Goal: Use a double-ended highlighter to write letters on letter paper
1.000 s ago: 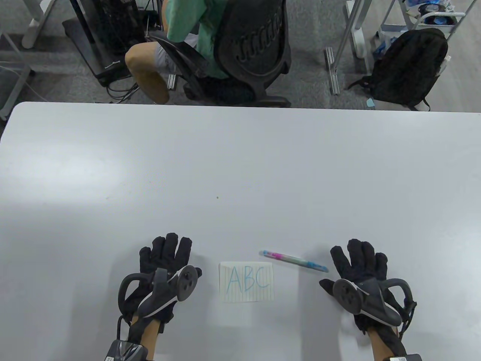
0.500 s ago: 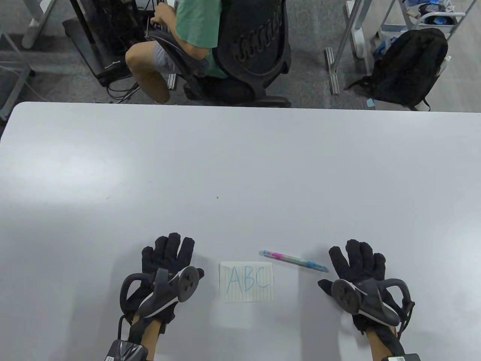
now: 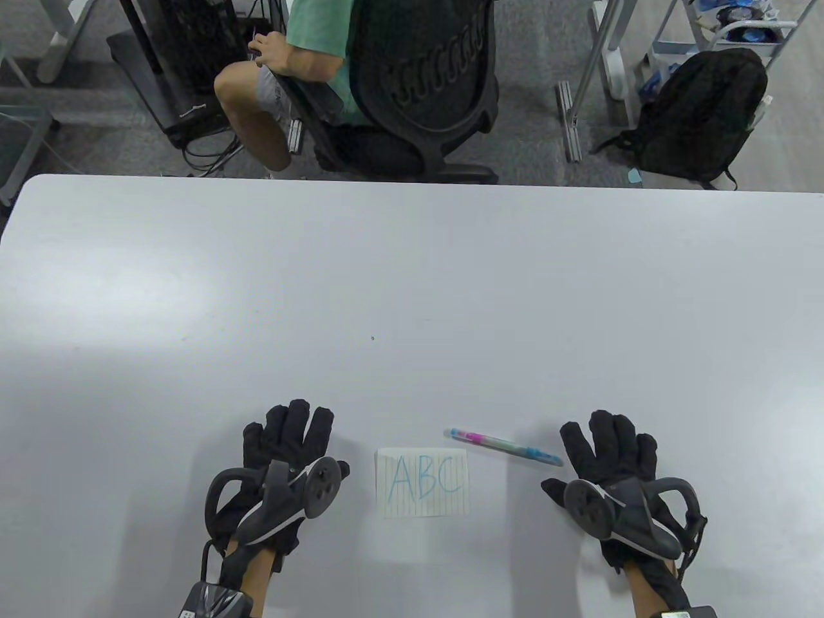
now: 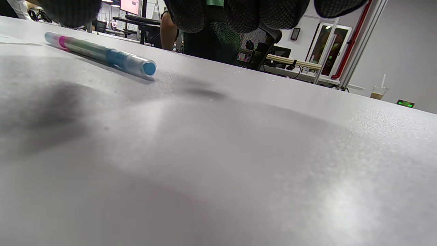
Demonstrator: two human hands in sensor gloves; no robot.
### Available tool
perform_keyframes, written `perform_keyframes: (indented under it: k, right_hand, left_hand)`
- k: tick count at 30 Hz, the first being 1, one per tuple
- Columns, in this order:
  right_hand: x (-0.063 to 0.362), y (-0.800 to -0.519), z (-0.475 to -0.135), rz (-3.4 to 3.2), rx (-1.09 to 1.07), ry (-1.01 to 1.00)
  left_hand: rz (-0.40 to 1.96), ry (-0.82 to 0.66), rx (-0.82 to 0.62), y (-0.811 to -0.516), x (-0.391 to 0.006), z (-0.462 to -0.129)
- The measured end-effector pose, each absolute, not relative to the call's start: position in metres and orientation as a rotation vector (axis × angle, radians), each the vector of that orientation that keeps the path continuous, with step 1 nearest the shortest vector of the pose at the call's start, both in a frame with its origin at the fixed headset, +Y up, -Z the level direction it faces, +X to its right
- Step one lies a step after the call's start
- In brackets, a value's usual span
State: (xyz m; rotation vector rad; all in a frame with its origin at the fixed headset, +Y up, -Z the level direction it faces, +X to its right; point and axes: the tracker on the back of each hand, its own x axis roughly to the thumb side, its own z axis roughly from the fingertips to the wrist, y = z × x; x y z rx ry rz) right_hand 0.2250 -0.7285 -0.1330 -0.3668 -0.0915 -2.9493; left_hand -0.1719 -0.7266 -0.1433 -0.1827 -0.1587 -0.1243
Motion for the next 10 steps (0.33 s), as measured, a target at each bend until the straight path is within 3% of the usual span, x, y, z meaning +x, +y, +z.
perform_keyframes:
  k: [10]
  right_hand:
    - [0.2246, -0.7284, -0.1303, -2.937, -0.360, -0.082]
  left_hand:
    - [-0.133, -0.168, -0.181, -0.7273, -0.1700, -0.1411]
